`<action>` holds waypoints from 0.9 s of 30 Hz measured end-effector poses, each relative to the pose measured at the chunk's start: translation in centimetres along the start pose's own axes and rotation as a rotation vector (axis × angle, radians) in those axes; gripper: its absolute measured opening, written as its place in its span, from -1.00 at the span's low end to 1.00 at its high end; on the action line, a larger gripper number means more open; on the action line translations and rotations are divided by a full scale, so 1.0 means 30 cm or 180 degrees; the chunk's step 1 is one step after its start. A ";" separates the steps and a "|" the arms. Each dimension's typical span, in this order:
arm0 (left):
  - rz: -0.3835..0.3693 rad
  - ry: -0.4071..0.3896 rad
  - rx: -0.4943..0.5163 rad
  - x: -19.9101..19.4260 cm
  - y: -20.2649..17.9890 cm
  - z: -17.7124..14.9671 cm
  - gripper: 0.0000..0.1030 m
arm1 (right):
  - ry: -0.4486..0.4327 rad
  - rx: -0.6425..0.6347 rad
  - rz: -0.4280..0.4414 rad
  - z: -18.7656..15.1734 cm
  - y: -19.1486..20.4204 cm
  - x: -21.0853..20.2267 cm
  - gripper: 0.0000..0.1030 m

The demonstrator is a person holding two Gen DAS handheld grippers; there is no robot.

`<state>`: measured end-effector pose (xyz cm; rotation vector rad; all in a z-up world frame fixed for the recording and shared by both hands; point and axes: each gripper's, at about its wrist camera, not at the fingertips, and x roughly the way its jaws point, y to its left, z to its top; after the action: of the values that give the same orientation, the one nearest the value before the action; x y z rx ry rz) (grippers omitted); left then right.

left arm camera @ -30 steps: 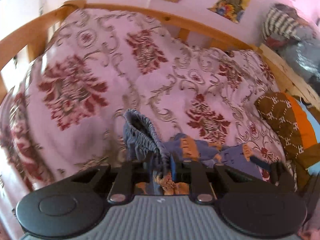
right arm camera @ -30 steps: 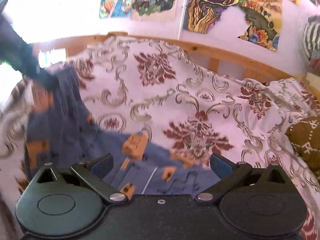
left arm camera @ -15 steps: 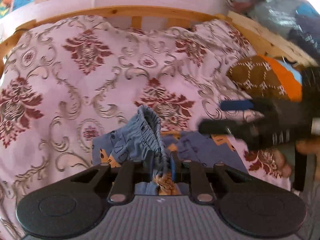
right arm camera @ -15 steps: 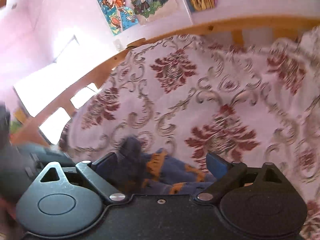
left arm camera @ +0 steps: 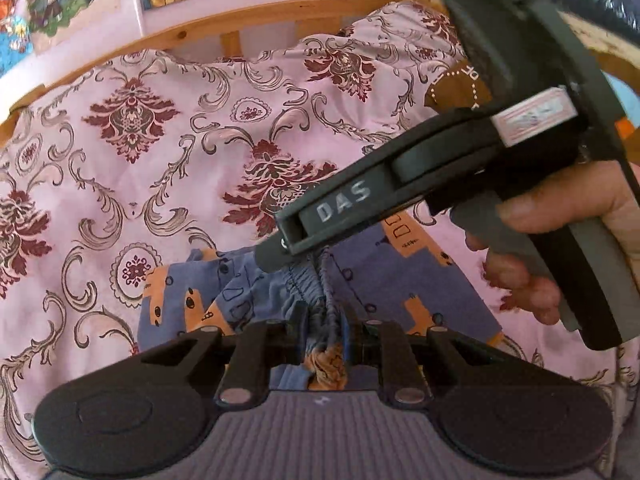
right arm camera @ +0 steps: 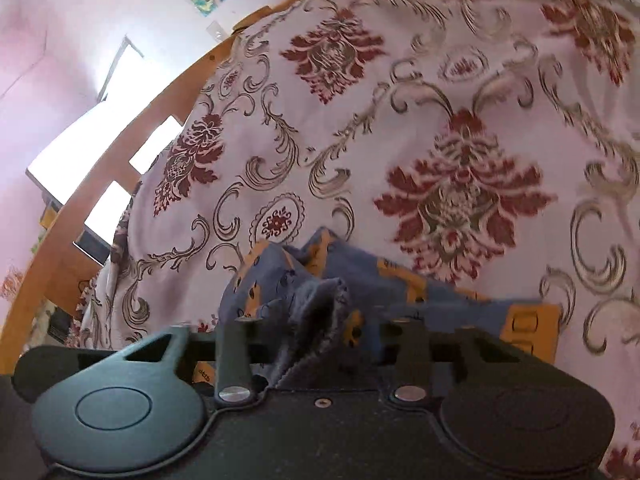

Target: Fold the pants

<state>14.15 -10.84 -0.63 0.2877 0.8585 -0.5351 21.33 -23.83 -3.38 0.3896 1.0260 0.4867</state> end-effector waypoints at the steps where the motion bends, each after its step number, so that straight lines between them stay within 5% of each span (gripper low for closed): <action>1: 0.0045 0.0001 0.0023 0.001 -0.014 -0.002 -0.65 | -0.0013 0.0014 0.0034 -0.001 -0.003 -0.006 -0.50; 8: 0.0252 -0.0084 0.0036 -0.039 -0.085 0.025 -0.66 | -0.0167 -0.0094 0.0112 0.026 -0.002 -0.110 -0.67; 16: 0.0078 -0.0179 0.0043 -0.020 -0.192 0.107 -0.66 | -0.0201 -0.0177 -0.0101 0.013 -0.121 -0.206 -0.67; 27: -0.0017 0.0001 0.0278 0.130 -0.330 0.103 -0.66 | -0.0205 -0.0077 -0.0222 -0.076 -0.274 -0.193 -0.68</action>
<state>12.74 -21.74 -2.01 0.3654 0.8377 -0.5783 18.48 -33.65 -4.64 0.3449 0.9672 0.4211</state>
